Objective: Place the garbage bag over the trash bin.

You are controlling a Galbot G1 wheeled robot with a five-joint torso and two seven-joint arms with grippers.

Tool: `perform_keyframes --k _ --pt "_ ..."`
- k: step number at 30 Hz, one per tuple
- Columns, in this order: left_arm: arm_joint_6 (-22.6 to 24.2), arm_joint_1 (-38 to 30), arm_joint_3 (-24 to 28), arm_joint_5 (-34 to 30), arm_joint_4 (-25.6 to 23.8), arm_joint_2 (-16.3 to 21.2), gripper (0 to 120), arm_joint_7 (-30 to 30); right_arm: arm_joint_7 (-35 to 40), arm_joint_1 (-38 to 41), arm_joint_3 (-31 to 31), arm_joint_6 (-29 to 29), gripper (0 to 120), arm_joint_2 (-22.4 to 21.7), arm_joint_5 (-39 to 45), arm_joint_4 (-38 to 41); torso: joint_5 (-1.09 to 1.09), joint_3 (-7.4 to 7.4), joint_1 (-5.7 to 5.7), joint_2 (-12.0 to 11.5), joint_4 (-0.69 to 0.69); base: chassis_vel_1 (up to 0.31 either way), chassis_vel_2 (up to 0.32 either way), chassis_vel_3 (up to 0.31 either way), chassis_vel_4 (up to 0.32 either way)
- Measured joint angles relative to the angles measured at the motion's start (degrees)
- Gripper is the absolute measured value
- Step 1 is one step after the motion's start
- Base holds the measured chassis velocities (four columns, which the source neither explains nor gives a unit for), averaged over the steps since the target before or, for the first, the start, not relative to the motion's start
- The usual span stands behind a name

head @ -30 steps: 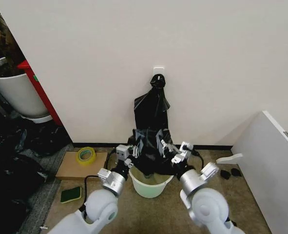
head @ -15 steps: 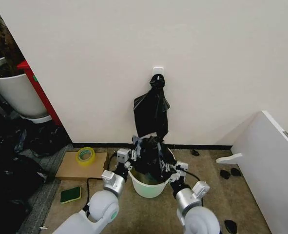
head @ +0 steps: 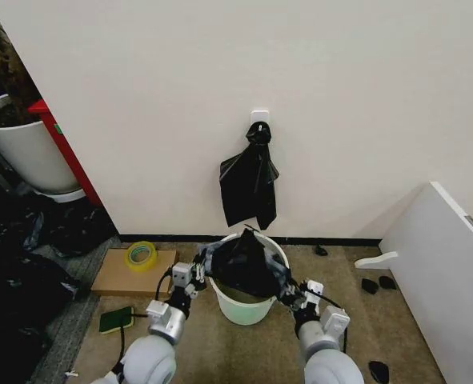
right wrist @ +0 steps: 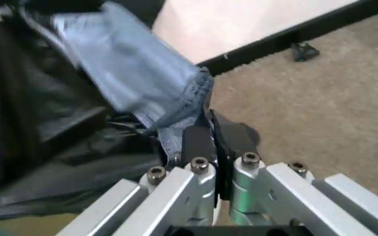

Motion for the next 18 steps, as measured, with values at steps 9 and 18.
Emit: perform_keyframes --k 9,18 --pt "0.3 3.6 -1.3 0.7 -0.6 0.6 0 -1.0 3.4 0.2 -0.7 -2.8 0 0.4 -2.2 -0.1 0.00 0.00 0.00 0.0 0.00 0.000 0.000 0.000 0.000" --pt "1.4 6.4 -1.5 1.3 -0.7 2.4 0 -1.1 4.2 -0.5 -0.9 -8.7 0 -1.3 -3.8 -0.6 0.00 0.00 0.00 0.0 0.00 0.000 0.000 0.000 0.000"
